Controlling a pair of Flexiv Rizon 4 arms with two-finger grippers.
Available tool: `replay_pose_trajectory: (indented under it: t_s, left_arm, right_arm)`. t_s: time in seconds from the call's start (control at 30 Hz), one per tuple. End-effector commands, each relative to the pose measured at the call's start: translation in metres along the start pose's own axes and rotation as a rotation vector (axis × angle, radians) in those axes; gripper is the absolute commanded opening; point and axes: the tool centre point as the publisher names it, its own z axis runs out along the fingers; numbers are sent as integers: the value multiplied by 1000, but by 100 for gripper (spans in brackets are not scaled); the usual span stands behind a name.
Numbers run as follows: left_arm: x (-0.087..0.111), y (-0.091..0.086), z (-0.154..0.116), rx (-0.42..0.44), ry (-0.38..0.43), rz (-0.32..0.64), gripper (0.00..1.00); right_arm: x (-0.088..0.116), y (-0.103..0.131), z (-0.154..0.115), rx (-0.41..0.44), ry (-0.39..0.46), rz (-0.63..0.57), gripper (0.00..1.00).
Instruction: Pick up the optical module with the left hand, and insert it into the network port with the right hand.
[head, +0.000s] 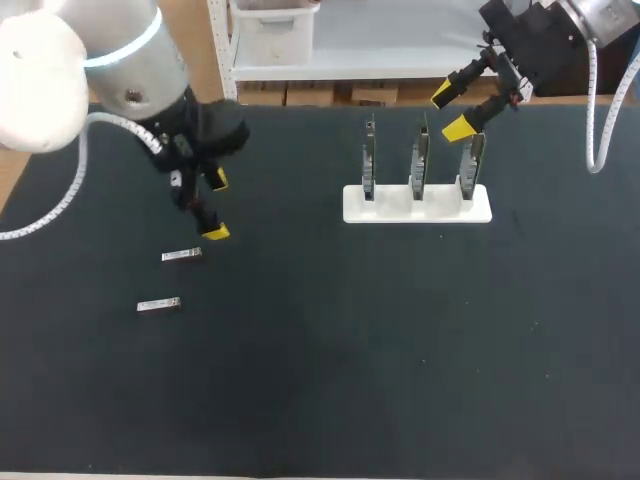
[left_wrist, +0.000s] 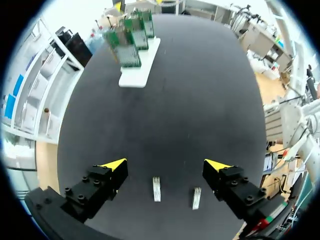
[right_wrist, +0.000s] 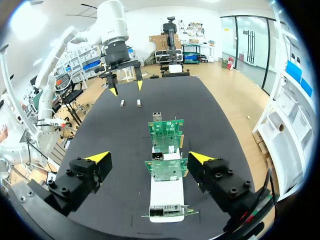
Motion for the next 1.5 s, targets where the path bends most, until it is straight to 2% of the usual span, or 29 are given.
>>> replay_pose_trajectory:
  t_s: [0.03, 0.4, 0.73, 1.03, 1.5]
  left_arm:
    - [6, -11, 3, -25, 52, -9, 100]
    - [40, -24, 12, -3, 116, -56, 100]
    - [64, -27, 20, 20, 148, -70, 100]
    - [82, -21, 31, 31, 167, -69, 100]
    - [94, -9, 45, 51, 163, -45, 100]
  right_arm:
    - [0, 2, 0, 5, 0, 0, 100]
    - [0, 2, 0, 5, 0, 0, 100]
    - [0, 2, 0, 5, 0, 0, 100]
    - [0, 2, 0, 5, 0, 0, 100]
    - [0, 2, 0, 5, 0, 0, 100]
